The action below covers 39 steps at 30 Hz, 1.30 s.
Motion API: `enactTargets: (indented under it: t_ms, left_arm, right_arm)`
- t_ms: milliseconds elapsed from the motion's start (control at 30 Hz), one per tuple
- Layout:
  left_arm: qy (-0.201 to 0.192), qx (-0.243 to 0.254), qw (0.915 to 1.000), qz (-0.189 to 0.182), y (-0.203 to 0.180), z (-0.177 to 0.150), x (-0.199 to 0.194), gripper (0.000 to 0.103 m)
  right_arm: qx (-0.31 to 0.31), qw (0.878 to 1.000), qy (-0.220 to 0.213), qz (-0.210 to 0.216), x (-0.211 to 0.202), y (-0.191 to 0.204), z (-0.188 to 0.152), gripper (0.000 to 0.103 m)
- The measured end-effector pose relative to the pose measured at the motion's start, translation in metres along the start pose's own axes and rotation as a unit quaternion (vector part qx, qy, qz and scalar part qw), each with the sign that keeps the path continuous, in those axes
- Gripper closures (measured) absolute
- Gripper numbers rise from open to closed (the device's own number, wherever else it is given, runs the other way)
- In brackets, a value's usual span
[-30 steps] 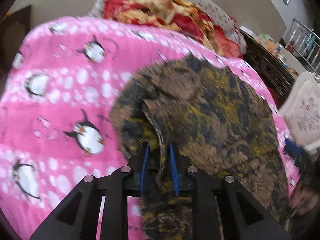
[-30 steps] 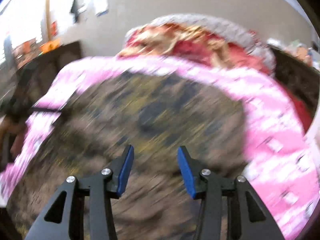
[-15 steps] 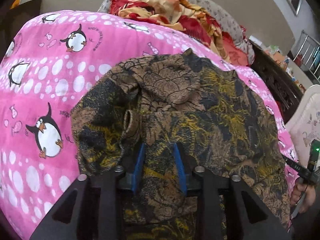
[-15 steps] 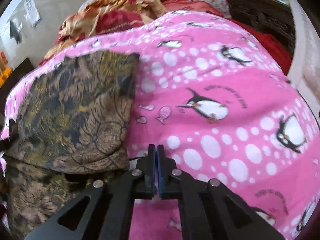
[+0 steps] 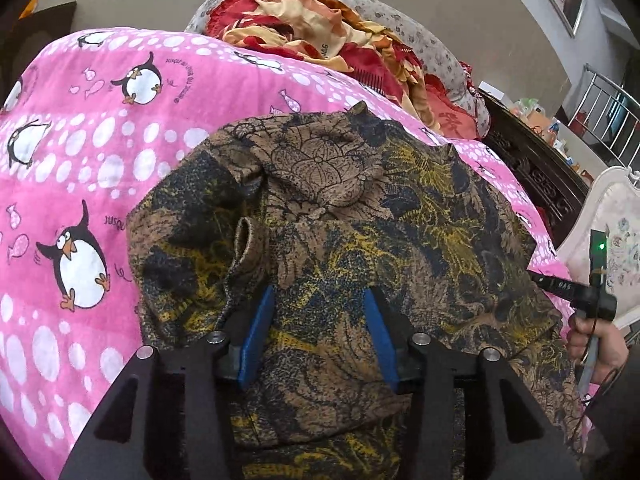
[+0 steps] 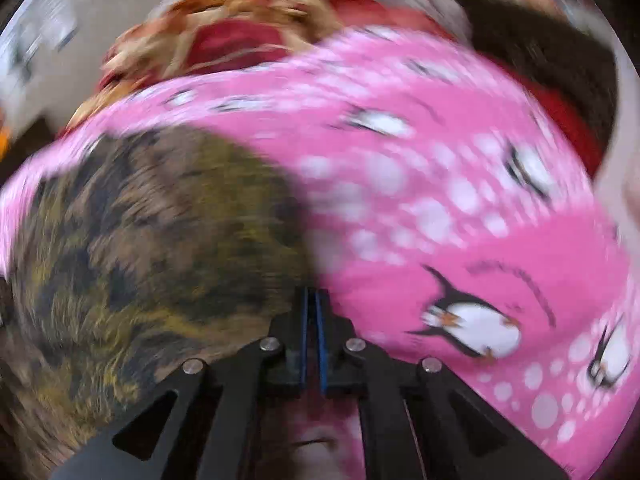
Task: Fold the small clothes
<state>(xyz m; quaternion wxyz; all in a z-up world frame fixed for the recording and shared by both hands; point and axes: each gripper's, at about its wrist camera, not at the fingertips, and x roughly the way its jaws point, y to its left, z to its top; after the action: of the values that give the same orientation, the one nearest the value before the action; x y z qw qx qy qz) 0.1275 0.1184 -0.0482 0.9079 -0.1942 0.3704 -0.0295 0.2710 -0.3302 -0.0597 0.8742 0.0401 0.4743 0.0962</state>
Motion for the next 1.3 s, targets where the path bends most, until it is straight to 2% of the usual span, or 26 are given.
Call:
enactTargets:
  t_ms: [67,133,233,267,333,400,433,533,600,633,733,800,833,900,967,1033,1100,1167,1233,1300]
  left_arm:
    - [0.001,0.001,1.0000,0.002,0.000,0.000,0.001,0.077]
    - [0.002,0.004,1.0000,0.007,-0.002,-0.001,0.001,0.077]
    - [0.005,0.013,0.9997,0.019,-0.006,0.000,0.003,0.077]
    - [0.006,0.014,0.9997,0.021,-0.007,0.000,0.004,0.077]
    - [0.006,0.013,0.9997,0.019,-0.006,0.000,0.003,0.077]
    - [0.005,0.012,0.9998,0.017,-0.007,-0.001,0.003,0.077]
    - [0.005,0.012,0.9998,0.017,-0.007,-0.001,0.003,0.077]
    - [0.006,0.011,0.9998,0.017,-0.006,-0.001,0.004,0.077]
    - [0.005,0.012,0.9998,0.017,-0.006,-0.001,0.003,0.077]
    - [0.006,0.012,0.9998,0.017,-0.006,-0.001,0.003,0.077]
    - [0.006,0.012,0.9998,0.018,-0.006,-0.001,0.003,0.077]
    - [0.006,0.012,0.9998,0.017,-0.006,-0.001,0.003,0.077]
    - [0.006,0.012,0.9998,0.017,-0.006,-0.001,0.003,0.077]
    - [0.006,0.012,0.9998,0.017,-0.006,-0.001,0.003,0.077]
    - [0.006,0.012,0.9998,0.016,-0.006,-0.001,0.003,0.077]
    - [0.006,0.012,0.9998,0.017,-0.006,-0.001,0.003,0.077]
    - [0.006,0.012,0.9998,0.017,-0.006,-0.001,0.003,0.077]
    - [0.005,0.010,0.9998,0.015,-0.006,0.000,0.003,0.077]
    - [0.005,0.011,0.9998,0.015,-0.006,0.000,0.003,0.077]
    - [0.005,0.010,0.9998,0.014,-0.005,0.000,0.003,0.077]
  right_arm:
    - [-0.006,1.000,0.007,-0.013,-0.004,-0.003,0.001,0.103]
    - [-0.020,0.999,-0.019,-0.030,-0.019,0.004,0.002,0.103]
    - [-0.028,0.997,-0.077,0.000,-0.041,0.019,0.012,0.103]
    - [-0.033,0.996,-0.083,0.008,-0.041,0.023,0.015,0.103]
    - [-0.045,0.997,-0.060,0.021,-0.025,0.029,0.021,0.098]
    - [-0.056,0.998,0.009,-0.023,0.007,0.028,0.022,0.098]
    - [-0.048,0.998,0.018,-0.036,0.014,0.020,0.020,0.096]
    - [-0.020,0.998,-0.002,-0.059,-0.009,0.012,0.022,0.095]
    - [-0.028,0.999,-0.037,-0.012,-0.043,0.016,0.010,0.095]
    - [-0.045,0.997,-0.052,0.038,-0.065,0.022,-0.004,0.095]
    - [-0.109,0.984,-0.064,0.129,-0.108,0.050,-0.045,0.095]
    - [-0.142,0.976,-0.053,0.155,-0.117,0.070,-0.065,0.095]
    - [-0.153,0.975,-0.041,0.154,-0.116,0.075,-0.077,0.095]
    - [-0.158,0.981,-0.003,0.115,-0.098,0.086,-0.090,0.095]
    - [-0.135,0.987,0.019,0.081,-0.080,0.083,-0.092,0.095]
    - [-0.094,0.991,0.013,0.092,-0.075,0.076,-0.091,0.095]
    - [-0.084,0.994,-0.001,0.068,-0.073,0.075,-0.090,0.096]
    - [-0.064,0.997,0.002,0.043,-0.073,0.067,-0.092,0.103]
    - [-0.040,0.999,-0.003,0.026,-0.076,0.053,-0.094,0.103]
    - [-0.024,0.999,-0.006,0.034,-0.076,0.041,-0.097,0.103]
